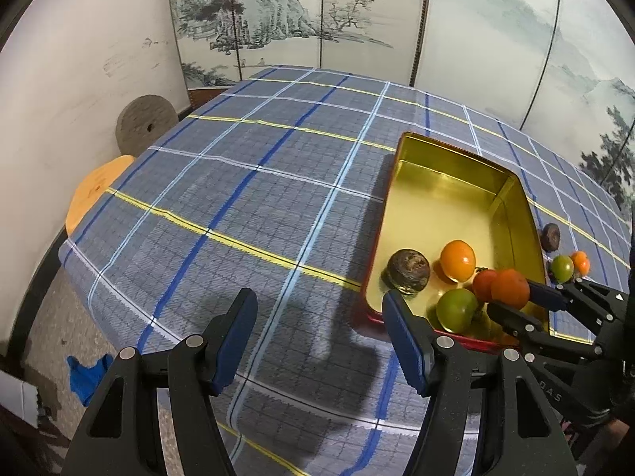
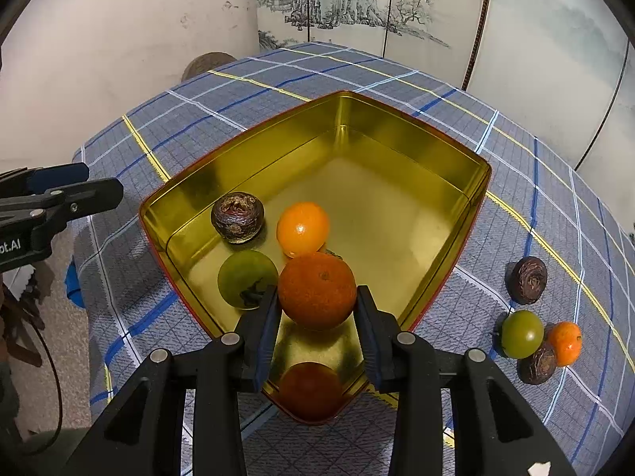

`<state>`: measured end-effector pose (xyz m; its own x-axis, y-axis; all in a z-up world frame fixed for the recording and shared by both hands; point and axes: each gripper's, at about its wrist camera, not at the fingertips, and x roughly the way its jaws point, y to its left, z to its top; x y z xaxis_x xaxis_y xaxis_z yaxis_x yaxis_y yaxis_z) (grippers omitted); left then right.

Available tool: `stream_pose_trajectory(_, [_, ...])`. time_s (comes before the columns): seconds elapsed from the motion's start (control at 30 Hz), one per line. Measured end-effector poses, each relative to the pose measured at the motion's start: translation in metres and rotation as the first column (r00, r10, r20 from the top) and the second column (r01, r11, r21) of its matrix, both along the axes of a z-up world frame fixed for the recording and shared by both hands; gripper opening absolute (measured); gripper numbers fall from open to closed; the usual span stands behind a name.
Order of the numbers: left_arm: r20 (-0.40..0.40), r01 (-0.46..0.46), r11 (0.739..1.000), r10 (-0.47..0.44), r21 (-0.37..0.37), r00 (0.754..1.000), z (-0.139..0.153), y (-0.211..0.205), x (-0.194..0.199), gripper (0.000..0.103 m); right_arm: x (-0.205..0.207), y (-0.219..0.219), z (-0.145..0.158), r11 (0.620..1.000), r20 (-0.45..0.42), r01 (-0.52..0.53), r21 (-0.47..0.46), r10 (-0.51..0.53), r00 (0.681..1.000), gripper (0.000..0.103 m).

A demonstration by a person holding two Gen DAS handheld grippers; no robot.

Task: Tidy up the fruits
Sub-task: 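Carry the orange with the right tool into the tin and release it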

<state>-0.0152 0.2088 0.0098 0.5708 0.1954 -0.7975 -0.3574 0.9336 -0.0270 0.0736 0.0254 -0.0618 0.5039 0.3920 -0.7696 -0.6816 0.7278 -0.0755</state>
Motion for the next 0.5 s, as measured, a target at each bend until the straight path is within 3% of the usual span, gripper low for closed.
stream_pose_trajectory(0.5, [0.005,0.049,0.999,-0.049,0.012,0.999,0.005,-0.021,0.005,0.066,-0.004,-0.008,0.008,0.999,0.012,0.007,0.036,-0.008,1.0,0.038])
